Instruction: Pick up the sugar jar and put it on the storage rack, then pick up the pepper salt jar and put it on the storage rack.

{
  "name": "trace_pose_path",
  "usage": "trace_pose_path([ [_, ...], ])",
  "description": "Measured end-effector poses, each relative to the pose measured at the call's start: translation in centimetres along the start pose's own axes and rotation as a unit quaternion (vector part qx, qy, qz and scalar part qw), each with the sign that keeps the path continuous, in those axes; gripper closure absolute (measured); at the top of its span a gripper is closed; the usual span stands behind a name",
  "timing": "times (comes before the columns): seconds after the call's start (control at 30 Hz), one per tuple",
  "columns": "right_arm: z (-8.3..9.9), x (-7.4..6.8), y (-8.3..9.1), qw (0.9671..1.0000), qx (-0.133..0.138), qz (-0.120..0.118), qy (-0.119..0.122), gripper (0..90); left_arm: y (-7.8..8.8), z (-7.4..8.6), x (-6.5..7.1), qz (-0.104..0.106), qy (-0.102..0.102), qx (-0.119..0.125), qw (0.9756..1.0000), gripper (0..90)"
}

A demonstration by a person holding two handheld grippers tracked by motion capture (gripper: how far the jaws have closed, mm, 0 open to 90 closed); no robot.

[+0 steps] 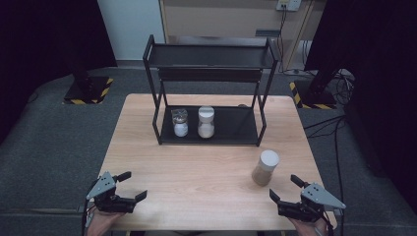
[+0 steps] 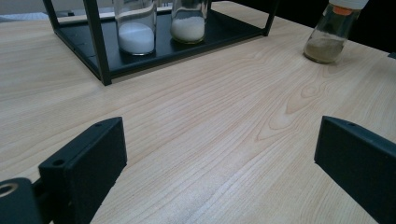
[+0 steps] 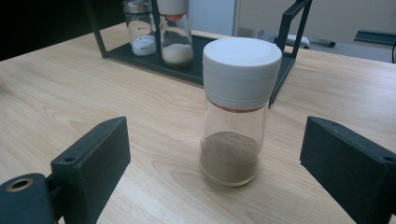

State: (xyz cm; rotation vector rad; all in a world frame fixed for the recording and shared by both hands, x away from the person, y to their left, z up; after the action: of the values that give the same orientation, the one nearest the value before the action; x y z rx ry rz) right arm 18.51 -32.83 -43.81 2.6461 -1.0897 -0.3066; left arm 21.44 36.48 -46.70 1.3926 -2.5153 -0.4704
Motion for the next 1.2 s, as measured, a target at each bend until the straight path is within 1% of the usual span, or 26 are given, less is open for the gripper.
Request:
trace_pose_path([
  [0.1,-0.1,-0.1,0.1,1.0000,0.001,0.000,-0.001,8.2,0.0,-0.1,0.0,0.000,-0.003,-0.002,1.0000,1.3],
  [0.17,-0.1,-0.2,0.1,1.0000,0.002,0.001,0.003,8.2,-0.1,0.0,0.0,0.001,0.000,-0.001,1.0000,1.3],
  [0.43,-0.2,-0.3,0.5,0.9999,0.013,0.006,-0.001,8.1,-0.1,0.0,0.0,0.003,-0.002,-0.003,1.0000,1.4],
  [0.7,-0.8,-0.3,0.8,0.9998,0.015,0.005,-0.011,7.8,-0.1,0.0,-0.1,0.005,-0.003,-0.003,1.0000,1.4],
  [0.73,-0.9,-0.3,0.8,0.9998,0.016,0.006,-0.011,7.8,-0.1,0.1,-0.1,0.005,0.000,-0.002,1.0000,1.4],
  [0.9,-1.5,-0.1,0.9,0.9997,0.021,0.008,-0.012,7.9,-0.1,0.1,-0.2,0.003,0.001,-0.003,1.0000,1.5],
  [1.13,-2.7,0.4,0.3,0.9998,0.011,0.002,-0.016,7.5,-0.1,0.0,-0.1,0.003,0.000,-0.005,1.0000,1.5],
  [1.17,-3.2,0.6,0.1,0.9999,0.005,0.000,-0.015,7.3,-0.1,0.0,-0.1,0.002,-0.001,-0.004,1.0000,1.5],
  [1.2,-3.2,0.6,0.1,0.9999,0.005,0.000,-0.015,7.3,-0.1,0.0,-0.1,0.002,0.000,-0.004,1.0000,1.5],
])
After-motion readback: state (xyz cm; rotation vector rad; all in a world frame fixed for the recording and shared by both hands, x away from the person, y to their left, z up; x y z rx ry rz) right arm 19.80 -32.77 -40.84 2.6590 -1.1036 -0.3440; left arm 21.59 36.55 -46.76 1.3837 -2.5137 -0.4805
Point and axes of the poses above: each handheld gripper's, and its own axes: y roughly backward along the jaws, z roughly out of its underside, x roughly to its right, the point moved 4 cm from there along -y, roughly forward along the jaws, and after that the axes turned 12 degrees about -z, right-handed, at the moved point
